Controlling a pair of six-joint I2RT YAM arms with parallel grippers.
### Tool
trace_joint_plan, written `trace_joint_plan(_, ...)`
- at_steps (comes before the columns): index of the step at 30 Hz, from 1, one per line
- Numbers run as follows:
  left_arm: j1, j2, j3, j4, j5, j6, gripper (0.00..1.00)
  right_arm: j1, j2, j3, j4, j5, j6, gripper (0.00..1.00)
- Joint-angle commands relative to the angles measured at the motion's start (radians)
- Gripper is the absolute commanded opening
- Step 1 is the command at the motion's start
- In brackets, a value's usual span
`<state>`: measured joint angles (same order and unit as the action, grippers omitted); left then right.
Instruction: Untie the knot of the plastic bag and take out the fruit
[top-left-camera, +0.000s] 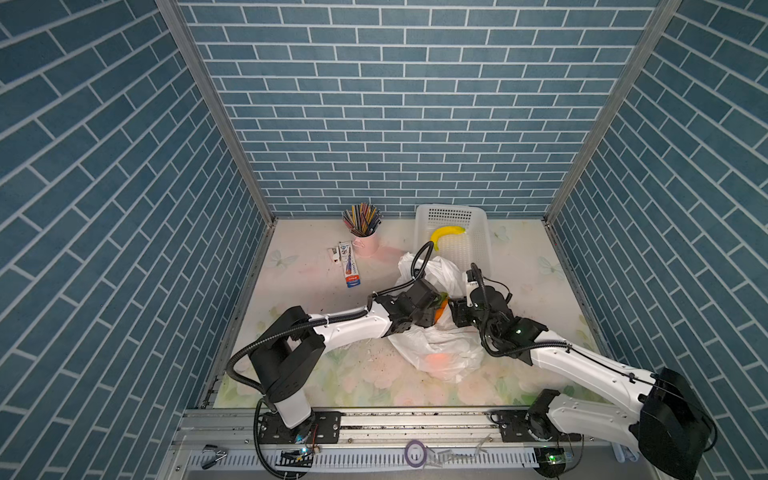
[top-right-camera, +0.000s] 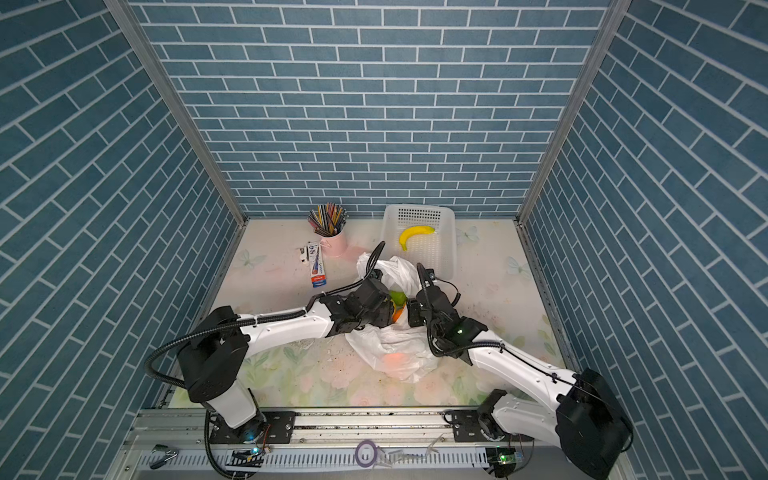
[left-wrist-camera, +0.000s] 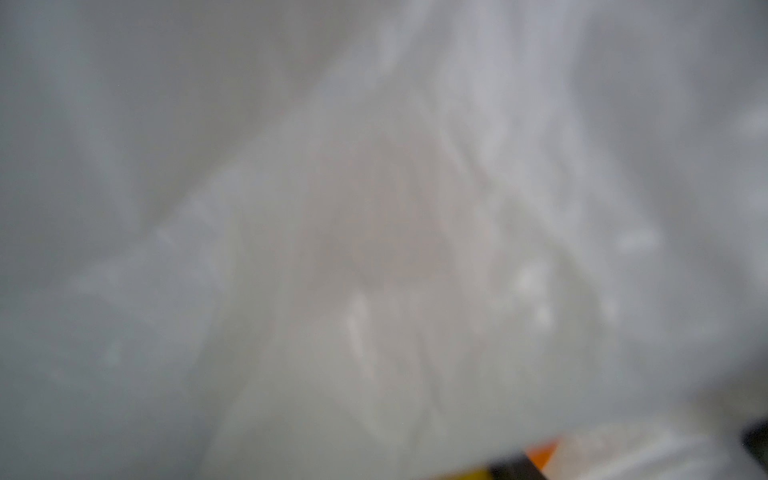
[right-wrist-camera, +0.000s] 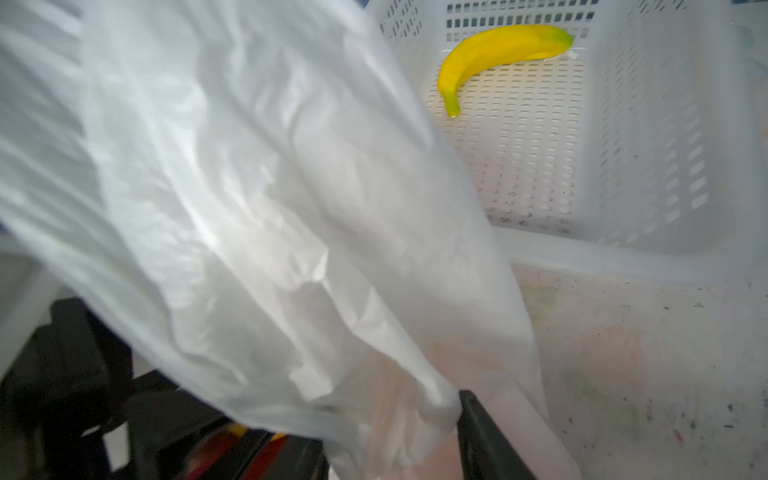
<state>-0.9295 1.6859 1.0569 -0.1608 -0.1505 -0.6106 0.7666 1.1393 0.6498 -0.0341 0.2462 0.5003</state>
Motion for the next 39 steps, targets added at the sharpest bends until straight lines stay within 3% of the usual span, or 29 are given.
trace_joint_plan(1,0.000,-0.061,-0.052,0.105,0.057,0.075,0.36,-0.032,0.019,0.053,0.019,0.044,0.014,0.49)
trace_joint_plan(14,-0.001,-0.207,-0.159,0.331,0.112,0.275,0.28,-0.095,0.110,0.122,-0.029,-0.010,-0.012,0.55)
trace_joint_plan(22,-0.001,-0.285,-0.213,0.430,0.176,0.422,0.28,-0.107,0.138,0.139,-0.067,-0.039,-0.014,0.58)
trace_joint_plan(30,-0.006,-0.370,-0.286,0.568,0.210,0.489,0.28,-0.129,0.146,0.135,-0.092,-0.056,0.012,0.59)
trace_joint_plan(39,-0.006,-0.387,-0.331,0.667,0.211,0.577,0.28,-0.164,0.010,0.166,-0.174,-0.303,0.048,0.73)
